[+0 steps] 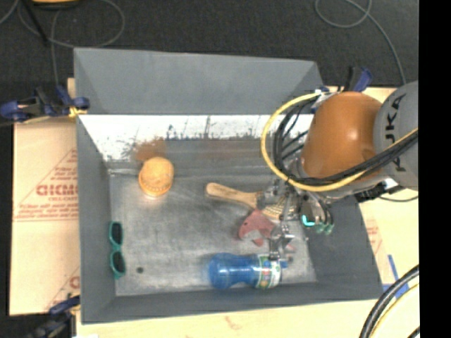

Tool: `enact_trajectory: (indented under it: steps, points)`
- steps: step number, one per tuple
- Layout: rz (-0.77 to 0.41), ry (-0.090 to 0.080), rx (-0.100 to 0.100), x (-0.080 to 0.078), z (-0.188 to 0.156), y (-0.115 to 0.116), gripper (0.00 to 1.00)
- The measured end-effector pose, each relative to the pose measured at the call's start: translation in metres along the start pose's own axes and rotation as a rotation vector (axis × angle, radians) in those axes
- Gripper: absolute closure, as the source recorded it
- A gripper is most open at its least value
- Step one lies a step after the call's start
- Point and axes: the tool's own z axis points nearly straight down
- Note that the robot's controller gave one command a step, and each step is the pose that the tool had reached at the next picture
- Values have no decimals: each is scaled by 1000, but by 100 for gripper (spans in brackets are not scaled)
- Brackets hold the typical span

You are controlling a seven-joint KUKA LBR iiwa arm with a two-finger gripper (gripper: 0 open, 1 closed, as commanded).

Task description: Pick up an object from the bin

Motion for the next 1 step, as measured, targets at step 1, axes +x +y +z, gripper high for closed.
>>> enact_trajectory:
  steps: [1]
  points:
    - [-1,-8,1,-2,-4,0,0]
